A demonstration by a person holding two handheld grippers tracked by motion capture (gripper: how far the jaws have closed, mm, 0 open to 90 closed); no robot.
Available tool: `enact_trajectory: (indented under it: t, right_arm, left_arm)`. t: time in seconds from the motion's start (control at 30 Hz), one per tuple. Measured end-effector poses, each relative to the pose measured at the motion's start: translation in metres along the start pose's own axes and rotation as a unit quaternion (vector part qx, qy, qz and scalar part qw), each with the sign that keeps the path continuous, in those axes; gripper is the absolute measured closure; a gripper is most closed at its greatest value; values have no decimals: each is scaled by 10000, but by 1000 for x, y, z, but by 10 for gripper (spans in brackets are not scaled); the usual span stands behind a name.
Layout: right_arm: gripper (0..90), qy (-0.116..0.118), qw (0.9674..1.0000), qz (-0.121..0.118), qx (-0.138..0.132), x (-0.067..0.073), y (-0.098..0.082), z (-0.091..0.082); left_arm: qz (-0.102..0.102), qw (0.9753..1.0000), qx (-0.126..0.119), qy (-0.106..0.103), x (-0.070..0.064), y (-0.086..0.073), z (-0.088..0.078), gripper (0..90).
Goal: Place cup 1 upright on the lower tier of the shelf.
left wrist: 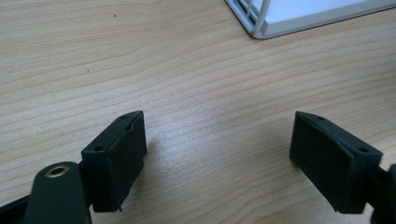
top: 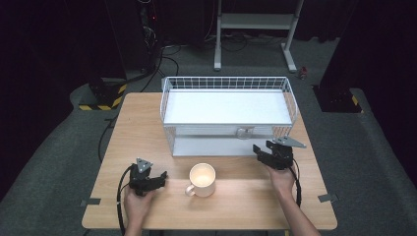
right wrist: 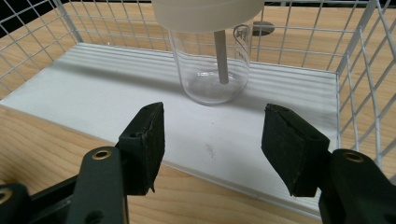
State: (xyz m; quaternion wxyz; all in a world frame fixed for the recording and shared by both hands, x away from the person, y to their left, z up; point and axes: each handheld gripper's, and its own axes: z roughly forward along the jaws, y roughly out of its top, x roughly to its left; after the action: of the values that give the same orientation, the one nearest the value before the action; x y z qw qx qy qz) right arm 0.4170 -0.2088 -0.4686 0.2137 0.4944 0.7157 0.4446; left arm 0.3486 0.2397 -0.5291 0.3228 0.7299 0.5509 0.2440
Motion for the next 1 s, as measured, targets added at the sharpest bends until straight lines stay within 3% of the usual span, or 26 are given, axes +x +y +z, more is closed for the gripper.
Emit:
enact_trajectory:
  t: [0.47, 0.7, 1.0]
  right_arm:
    - [384, 25, 10000, -4, -69, -4, -5, -13]
    - [383, 31, 10000, 66, 48, -8, -8, -17]
    - [374, 45, 9999, 107, -49, -13, -9, -26]
  left_arm:
    - [1, 10000, 0, -1, 0, 0, 0, 189]
    - [1, 10000, 0, -1, 0, 0, 0, 189]
    - [1, 10000, 0, 0, 0, 0, 0, 189]
